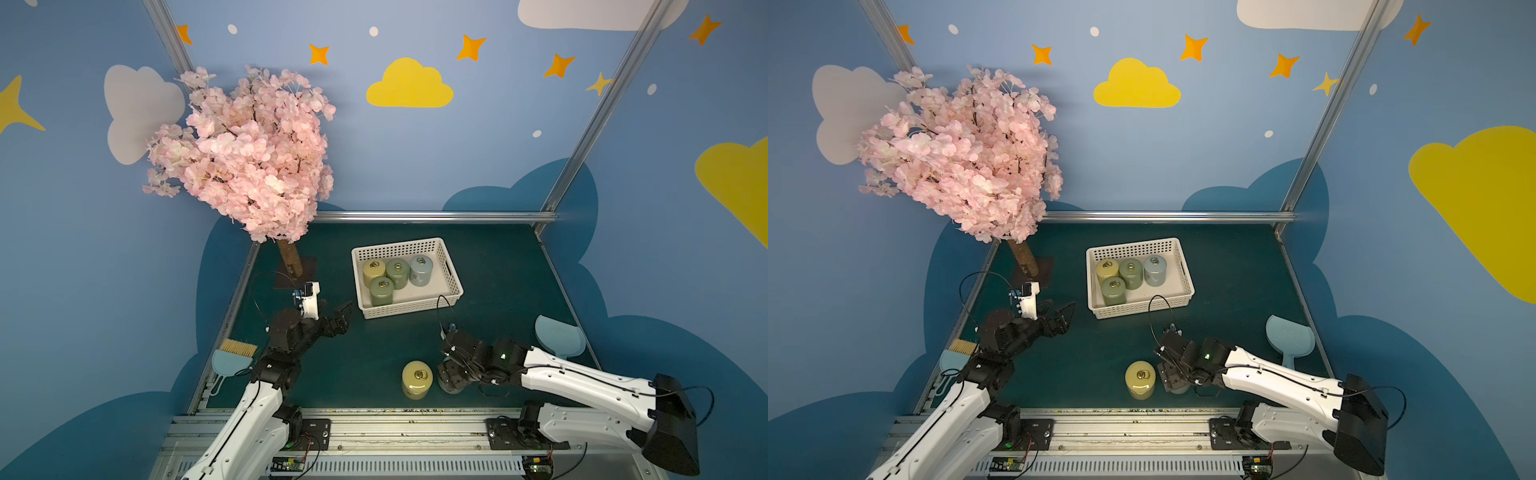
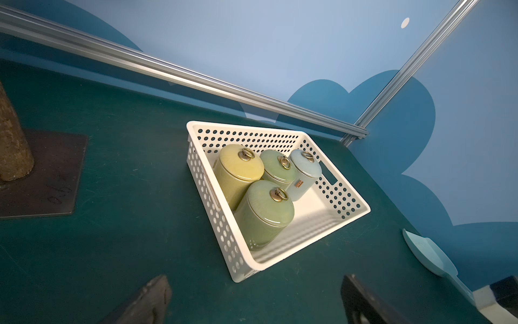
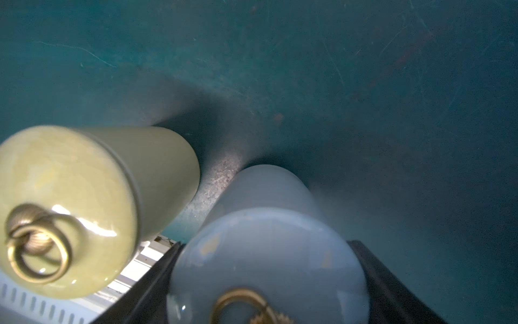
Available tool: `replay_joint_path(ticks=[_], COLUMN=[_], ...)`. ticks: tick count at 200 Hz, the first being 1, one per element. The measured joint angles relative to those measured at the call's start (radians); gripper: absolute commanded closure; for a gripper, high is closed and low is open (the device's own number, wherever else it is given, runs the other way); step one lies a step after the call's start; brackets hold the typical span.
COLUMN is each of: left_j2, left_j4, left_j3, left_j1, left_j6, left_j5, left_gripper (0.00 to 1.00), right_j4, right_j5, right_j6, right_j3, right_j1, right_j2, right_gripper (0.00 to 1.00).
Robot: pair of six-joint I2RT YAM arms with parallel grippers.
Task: Take the tea canister out of the basket
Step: Place the tea canister at the center of the board.
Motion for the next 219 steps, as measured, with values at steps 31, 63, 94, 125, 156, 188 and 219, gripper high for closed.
replay_joint_path(ticks=[31, 63, 94, 125, 156, 188, 219], left_j2=[0.0, 0.0, 0.0, 0.0, 0.0, 0.0, 0.0], left_j4=[0.0, 0.0, 0.0, 0.0, 0.0, 0.0, 0.0], left_j3=[0.0, 0.0, 0.0, 0.0, 0.0, 0.0, 0.0], left_j1=[0.0, 0.0, 0.0, 0.0, 0.0, 0.0, 0.0], left_j6=[0.0, 0.0, 0.0, 0.0, 0.0, 0.0, 0.0], left_j5=[0.0, 0.0, 0.0, 0.0, 0.0, 0.0, 0.0], left_gripper=[0.0, 0.0, 0.0, 0.0, 0.0, 0.0, 0.0], right_j4=[0.01, 0.02, 0.022, 0.023, 0.024, 0.024, 0.025], right_j5=[0.003, 0.003, 0.004, 0.006, 0.008, 0.01, 0.011], right_j6=[0.017, 0.037, 0.051, 0.065, 0.071, 0.08, 0.086], right_j3=[-0.002, -0.013, -0.026, -0.028, -0.031, -0.035, -0.035], right_j1=[0.01, 0.025, 0.037, 0.043, 0.047, 0.049, 0.05], right_j2=[0.0, 0.0, 0.001, 0.001, 0.001, 0.003, 0.003], right_gripper=[0.43, 0.43, 0.43, 0.39, 0.29, 0.19, 0.08])
